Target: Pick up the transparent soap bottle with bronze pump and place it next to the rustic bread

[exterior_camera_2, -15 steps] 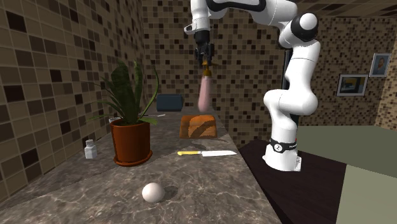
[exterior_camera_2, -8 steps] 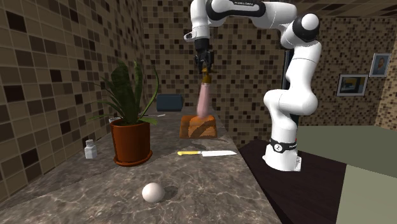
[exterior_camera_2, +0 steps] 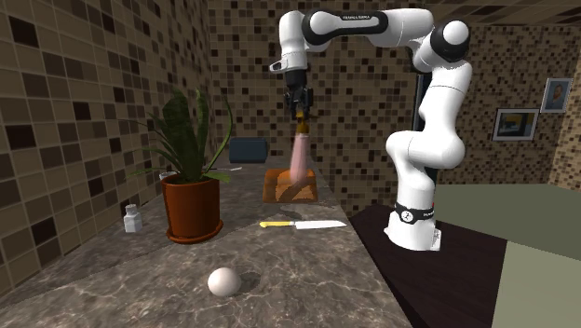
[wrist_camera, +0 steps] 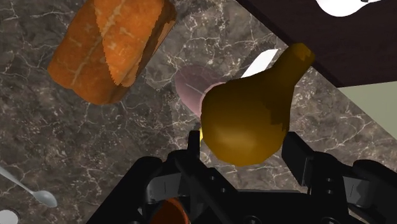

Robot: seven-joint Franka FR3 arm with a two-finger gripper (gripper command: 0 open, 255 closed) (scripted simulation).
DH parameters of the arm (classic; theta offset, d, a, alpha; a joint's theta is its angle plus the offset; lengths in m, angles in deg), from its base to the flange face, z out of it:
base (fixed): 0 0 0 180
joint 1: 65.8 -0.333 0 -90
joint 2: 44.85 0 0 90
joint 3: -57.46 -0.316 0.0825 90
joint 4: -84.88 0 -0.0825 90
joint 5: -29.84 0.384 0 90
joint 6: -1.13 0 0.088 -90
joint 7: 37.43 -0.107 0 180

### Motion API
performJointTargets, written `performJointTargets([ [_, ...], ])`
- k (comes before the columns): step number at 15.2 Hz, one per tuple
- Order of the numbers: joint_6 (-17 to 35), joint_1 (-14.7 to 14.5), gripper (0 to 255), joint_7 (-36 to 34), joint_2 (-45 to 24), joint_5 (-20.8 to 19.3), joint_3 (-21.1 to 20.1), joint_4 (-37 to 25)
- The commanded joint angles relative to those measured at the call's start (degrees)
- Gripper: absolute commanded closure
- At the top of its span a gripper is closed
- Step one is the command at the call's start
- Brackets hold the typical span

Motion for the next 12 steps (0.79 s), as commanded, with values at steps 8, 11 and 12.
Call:
performJointTargets([
  [8, 6.7, 0.5, 255, -0.4, 0.8, -0.8, 0.9, 7.3],
  [11, 9.0, 0.6, 255, -0.5, 0.7, -1.0, 1.2, 9.6],
  [12, 9.7, 0.6, 255, -0.6, 0.7, -1.1, 1.4, 10.3],
])
